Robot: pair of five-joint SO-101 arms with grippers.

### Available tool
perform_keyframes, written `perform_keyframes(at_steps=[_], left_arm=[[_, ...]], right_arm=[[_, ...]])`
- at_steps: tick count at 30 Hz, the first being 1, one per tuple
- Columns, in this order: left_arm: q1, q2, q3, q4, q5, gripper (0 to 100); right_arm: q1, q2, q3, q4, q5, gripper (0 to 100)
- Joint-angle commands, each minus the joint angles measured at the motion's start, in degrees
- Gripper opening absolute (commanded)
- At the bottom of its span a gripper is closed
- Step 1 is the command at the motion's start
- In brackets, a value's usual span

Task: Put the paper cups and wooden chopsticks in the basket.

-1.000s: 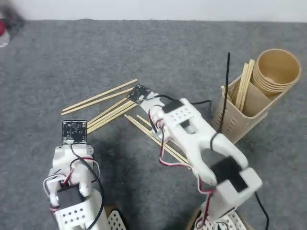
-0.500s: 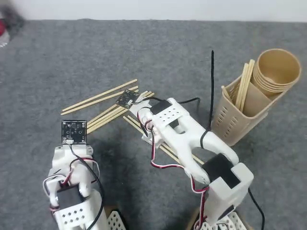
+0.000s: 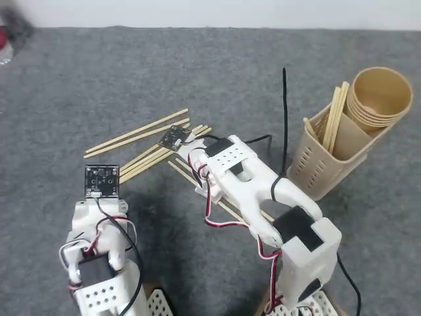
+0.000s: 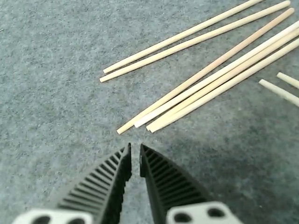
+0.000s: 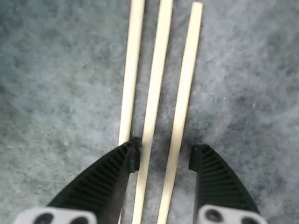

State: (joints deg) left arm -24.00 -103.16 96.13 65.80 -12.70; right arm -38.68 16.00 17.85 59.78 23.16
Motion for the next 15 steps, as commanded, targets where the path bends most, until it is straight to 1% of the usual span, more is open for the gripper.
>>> perform_keyframes(at_steps=[1,2,4,6,9,15], left_arm=[[0.3,-1.2,-0.1,-1.1,-0.5,3],[0.3,-1.2,-0.1,-1.1,-0.5,3],[0.4,-1.2,-0.1,-1.1,-0.5,3],[0.4,-1.2,-0.1,-1.1,-0.5,3],[0.4,-1.2,-0.1,-1.1,-0.5,3],[0.3,-1.2,-0.1,-1.1,-0.5,3]], right_arm=[[0.7,-0.1,-1.9,-0.7,3.0,4.5],[0.6,-0.1,-1.9,-0.6,3.4,0.0],[0.6,-0.2,-1.9,-0.5,3.3,3.2],[0.6,-0.7,-1.9,-0.4,3.3,0.6],[0.5,-3.5,-1.8,0.0,3.3,0.6],[0.7,-12.5,-1.9,4.9,3.7,0.6]])
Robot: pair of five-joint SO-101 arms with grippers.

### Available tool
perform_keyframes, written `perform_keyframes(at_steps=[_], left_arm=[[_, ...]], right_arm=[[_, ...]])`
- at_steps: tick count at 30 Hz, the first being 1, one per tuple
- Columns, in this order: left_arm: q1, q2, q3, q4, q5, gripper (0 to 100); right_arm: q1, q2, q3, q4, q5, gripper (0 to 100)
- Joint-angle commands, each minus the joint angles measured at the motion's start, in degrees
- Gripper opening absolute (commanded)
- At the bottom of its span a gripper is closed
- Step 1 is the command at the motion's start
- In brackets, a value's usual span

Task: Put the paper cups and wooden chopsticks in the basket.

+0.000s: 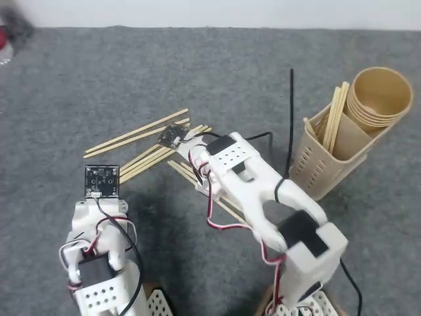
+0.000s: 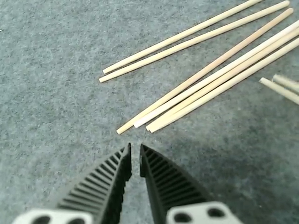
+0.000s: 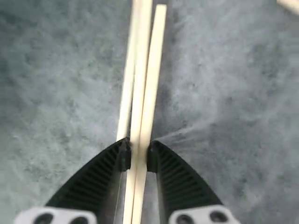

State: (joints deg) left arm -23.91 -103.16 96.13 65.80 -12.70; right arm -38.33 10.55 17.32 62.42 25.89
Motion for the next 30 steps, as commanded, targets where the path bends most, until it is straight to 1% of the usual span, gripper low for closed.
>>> perform_keyframes(at_steps=[1,4,8,12,14,16,17,19,21,23,25,27,30], left_arm=[[0.2,-1.2,-0.1,-1.1,-0.5,3],[0.2,-1.2,-0.1,-1.1,-0.5,3],[0.2,-1.2,-0.1,-1.1,-0.5,3],[0.2,-1.2,-0.1,-1.1,-0.5,3],[0.2,-1.2,-0.1,-1.0,-0.5,3],[0.2,-1.2,-0.1,-1.0,-0.5,3],[0.2,-1.2,-0.1,-0.9,-0.5,3],[0.2,-1.2,-0.1,-0.9,-0.5,3],[0.2,-1.2,-0.1,-0.9,-0.5,3],[0.2,-1.2,-0.1,-0.9,-0.5,3],[0.3,-1.2,-0.1,-0.9,-0.5,3],[0.3,-1.2,0.0,-0.9,-0.5,3],[0.4,-1.2,0.1,-1.0,-0.5,3]], right_arm=[[0.6,-9.4,-1.8,3.2,1.0,0.6],[2.9,-18.2,-6.5,8.7,0.8,0.6],[7.3,-31.0,-18.1,14.2,0.6,0.6],[12.3,-40.6,-26.9,13.8,0.5,0.6],[15.8,-44.6,-28.0,11.2,0.4,0.6],[20.7,-48.3,-27.7,8.0,-2.5,0.6],[24.2,-50.5,-27.1,6.4,-5.2,0.6],[27.3,-53.7,-25.0,5.2,-8.4,0.6],[28.1,-57.7,-22.3,7.5,-11.6,0.6],[28.1,-62.0,-19.6,11.0,-12.2,0.6],[28.4,-66.0,-16.4,11.4,-12.2,0.6],[30.2,-68.9,-12.3,7.3,-11.7,0.6],[33.3,-72.6,-3.2,-3.9,-12.1,0.6]])
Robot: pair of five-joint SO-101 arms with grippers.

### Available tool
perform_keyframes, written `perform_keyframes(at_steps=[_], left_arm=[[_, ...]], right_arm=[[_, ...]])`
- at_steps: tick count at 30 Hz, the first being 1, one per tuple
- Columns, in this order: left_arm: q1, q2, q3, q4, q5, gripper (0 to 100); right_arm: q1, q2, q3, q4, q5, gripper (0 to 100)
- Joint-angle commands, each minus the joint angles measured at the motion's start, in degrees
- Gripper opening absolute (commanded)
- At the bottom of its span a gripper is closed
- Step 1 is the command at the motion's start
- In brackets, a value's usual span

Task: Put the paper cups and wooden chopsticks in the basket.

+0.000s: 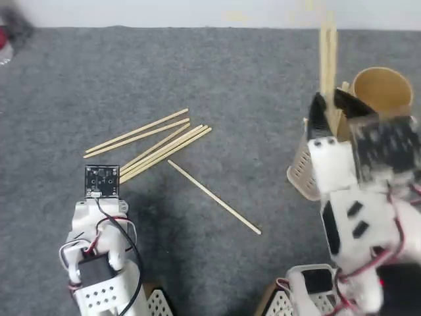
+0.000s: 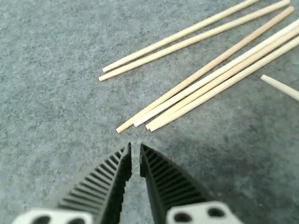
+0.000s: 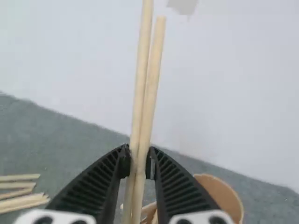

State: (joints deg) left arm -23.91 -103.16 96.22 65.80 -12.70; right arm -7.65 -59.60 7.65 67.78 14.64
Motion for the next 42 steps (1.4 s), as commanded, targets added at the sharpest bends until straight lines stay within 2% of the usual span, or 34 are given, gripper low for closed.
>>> perform_keyframes(at_steps=[1,8,15,20,21,25,26,32,37,39,42], left_arm=[[0.4,-1.2,0.2,-1.1,-0.5,3],[0.4,-1.2,0.2,-1.1,-0.5,3],[0.4,-1.2,0.2,-1.1,-0.5,3],[0.4,-1.2,0.2,-1.1,-0.5,3],[0.4,-1.2,0.2,-1.1,-0.5,3],[0.4,-1.2,0.2,-1.1,-0.5,3],[0.4,-1.2,0.2,-1.1,-0.5,3],[0.4,-1.2,0.2,-1.1,-0.5,3],[0.2,-1.2,0.2,-1.1,-0.5,4],[0.1,-1.2,0.2,-1.1,-0.5,4],[0.1,-1.2,0.0,-1.1,-0.5,4]], right_arm=[[3.3,-3.4,9.5,-13.1,-0.9,0.6],[6.8,-6.5,26.0,-31.8,-3.3,0.6],[9.3,-6.9,39.7,-42.0,-3.6,0.6],[10.1,-6.9,43.6,-43.0,-3.3,0.9],[10.0,-6.9,43.7,-42.2,-3.3,3.5],[8.7,-7.0,39.6,-35.2,-3.7,26.6],[7.4,-7.0,37.5,-32.7,-3.3,29.1],[-5.3,-3.6,21.0,-15.9,-2.4,21.4],[-17.9,9.7,12.6,-4.0,-1.2,21.2],[-22.4,17.3,12.1,-2.2,-1.1,21.0],[-25.4,29.1,12.3,-2.3,0.6,21.0]])
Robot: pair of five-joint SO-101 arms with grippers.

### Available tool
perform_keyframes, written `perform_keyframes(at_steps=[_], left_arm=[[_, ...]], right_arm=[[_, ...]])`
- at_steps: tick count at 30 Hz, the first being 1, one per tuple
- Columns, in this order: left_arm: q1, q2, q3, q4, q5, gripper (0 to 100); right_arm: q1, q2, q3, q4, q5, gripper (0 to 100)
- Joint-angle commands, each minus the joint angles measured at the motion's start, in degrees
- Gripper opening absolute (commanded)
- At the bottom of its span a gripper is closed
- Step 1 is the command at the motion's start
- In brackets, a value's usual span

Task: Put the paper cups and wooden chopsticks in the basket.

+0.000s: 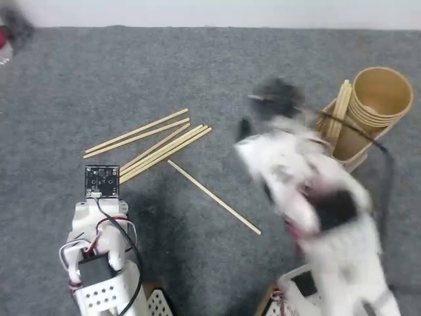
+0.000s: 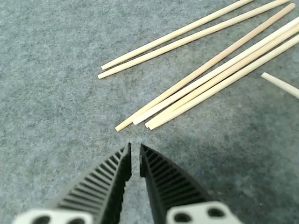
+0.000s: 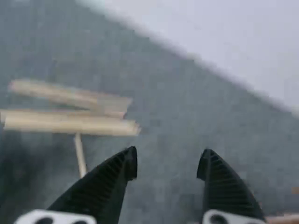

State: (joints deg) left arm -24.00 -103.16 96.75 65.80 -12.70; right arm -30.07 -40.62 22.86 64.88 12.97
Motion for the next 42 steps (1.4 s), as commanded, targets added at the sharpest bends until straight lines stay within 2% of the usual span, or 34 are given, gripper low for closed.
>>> perform_keyframes(at_steps=[1,4,10,15,20,22,25,27,34,38,42], left_arm=[[0.1,-1.2,-0.6,-1.1,-0.5,4],[-1.1,-1.2,-1.1,-1.1,-0.5,4],[-8.7,-1.2,-2.6,-3.6,-0.1,4],[-8.9,-1.2,-1.5,-4.4,-0.1,4],[-8.9,-1.2,-1.5,-4.4,-0.1,4],[-8.9,-1.2,-1.5,-4.4,-0.1,4],[-8.9,-1.2,-1.5,-4.4,-0.1,4],[-8.9,-1.2,-1.5,-4.4,-0.1,4],[-8.8,-1.2,-1.4,-4.4,-0.1,4],[-8.8,-1.2,-1.4,-4.4,-0.1,4],[-8.8,-1.2,-1.4,-4.4,-0.1,4]], right_arm=[[-3.9,13.9,-3.1,0.2,3.3,21.0],[-7.3,24.0,-2.9,-1.7,5.2,20.9],[-14.9,39.5,-3.0,-7.7,5.3,20.9],[-15.9,48.0,-3.2,-12.8,5.4,20.9],[-15.9,54.5,-6.1,-11.2,5.4,20.5],[-15.8,56.7,-7.6,-10.9,5.5,15.4],[-15.9,58.7,-10.5,-8.7,7.8,0.0],[-15.9,58.7,-11.3,-7.6,9.5,2.8],[-14.4,49.0,-18.8,2.5,9.5,0.6],[-9.3,36.4,-27.3,8.3,9.5,0.6],[-1.1,24.0,-34.1,8.7,9.7,0.6]])
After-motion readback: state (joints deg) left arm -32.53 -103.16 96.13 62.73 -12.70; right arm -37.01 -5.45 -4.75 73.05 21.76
